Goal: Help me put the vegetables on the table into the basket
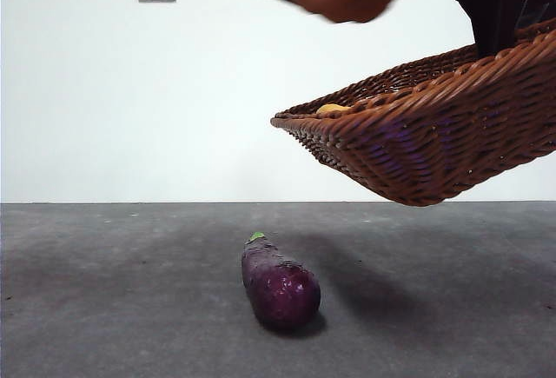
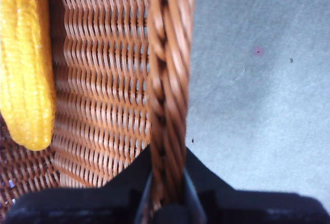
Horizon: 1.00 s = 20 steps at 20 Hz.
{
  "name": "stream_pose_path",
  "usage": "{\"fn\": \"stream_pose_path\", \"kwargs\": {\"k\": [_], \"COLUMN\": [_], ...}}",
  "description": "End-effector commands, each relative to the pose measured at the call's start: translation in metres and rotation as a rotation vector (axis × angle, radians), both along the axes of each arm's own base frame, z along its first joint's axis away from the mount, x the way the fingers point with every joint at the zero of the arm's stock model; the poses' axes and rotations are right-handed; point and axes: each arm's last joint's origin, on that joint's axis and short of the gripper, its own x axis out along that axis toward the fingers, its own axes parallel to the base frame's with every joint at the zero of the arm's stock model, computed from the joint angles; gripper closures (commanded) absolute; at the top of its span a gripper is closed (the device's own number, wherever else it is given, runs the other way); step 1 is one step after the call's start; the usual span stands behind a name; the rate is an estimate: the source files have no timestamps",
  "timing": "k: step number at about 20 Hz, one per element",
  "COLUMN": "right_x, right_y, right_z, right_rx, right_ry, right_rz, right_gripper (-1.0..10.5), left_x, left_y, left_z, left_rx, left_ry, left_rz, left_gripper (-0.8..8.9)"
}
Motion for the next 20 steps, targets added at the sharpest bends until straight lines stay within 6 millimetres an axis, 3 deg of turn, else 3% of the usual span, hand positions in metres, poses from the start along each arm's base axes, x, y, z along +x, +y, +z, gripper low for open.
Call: {"fn": "stream_pose_path", "kwargs": {"k": [1, 5, 12, 20], "right_x": [-0.002, -0.003, -0.003, -0.002], "right_y": [0.0, 0.001, 0.001, 0.0], "right_z": [0.001, 0.001, 0.001, 0.001], "right_rx": [0.011, 0.038, 0.047, 0.016], "right_ry": [0.001, 0.012, 0.017, 0.005], "right_rz": [0.003, 0.011, 0.014, 0.004], "right_gripper": [9.6, 9.6, 9.6, 9.6], "left_x": [-0.012, -0.024, -0.017, -0.016], "left_y": [-0.013, -0.03, -0.049, -0.046], "left_z": [-0.004, -0.015, -0.038, -0.036], "left_rx": [0.061, 0.13, 0.16, 0.204], "left_ry": [-0.086, -0.11, -0.048, -0.105], "left_rz": [-0.004, -0.023, 0.011, 0.105], "left_gripper": [8.22, 7.8, 2.78, 2.7]}}
